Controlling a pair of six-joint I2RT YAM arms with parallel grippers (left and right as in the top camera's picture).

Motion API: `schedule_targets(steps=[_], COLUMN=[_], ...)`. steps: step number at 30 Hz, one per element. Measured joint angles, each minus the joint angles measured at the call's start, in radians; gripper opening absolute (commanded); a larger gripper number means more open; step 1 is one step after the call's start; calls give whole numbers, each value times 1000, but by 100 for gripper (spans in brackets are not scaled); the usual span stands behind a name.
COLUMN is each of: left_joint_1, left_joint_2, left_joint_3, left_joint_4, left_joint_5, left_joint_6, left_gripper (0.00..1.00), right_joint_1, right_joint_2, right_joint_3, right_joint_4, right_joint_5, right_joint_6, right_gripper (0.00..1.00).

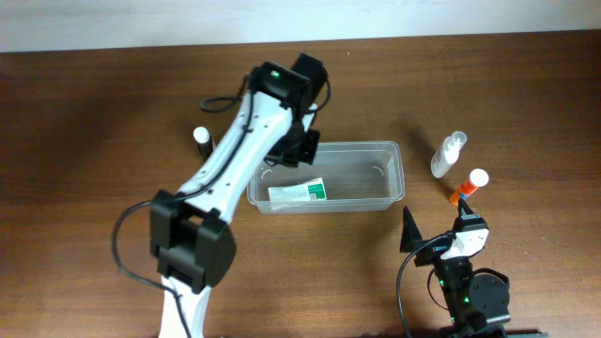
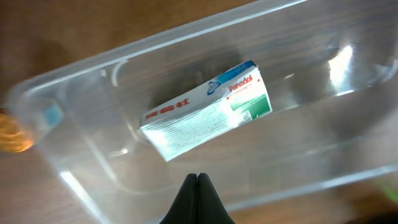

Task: Pack container
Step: 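Raise the left gripper up out of the container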

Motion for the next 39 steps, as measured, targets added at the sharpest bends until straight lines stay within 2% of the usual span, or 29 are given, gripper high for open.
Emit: schedule_targets(steps=[14,27,39], left_joint_1=[-88,-89,-69], left_joint_2=[59,60,40], left_joint_3=[-12,-217,-307], left_joint_4=[31,182,297], left_joint_5=[-62,-80,-91], left_joint_6=[-112,-127,-139], left_gripper=[1,0,1], right_joint_1=[0,0,0], right_joint_2=[0,0,0], right_joint_3=[0,0,0], right_joint_4=[0,0,0], right_joint_5=[0,0,0], right_joint_6=[0,0,0], right_gripper=[98,98,98])
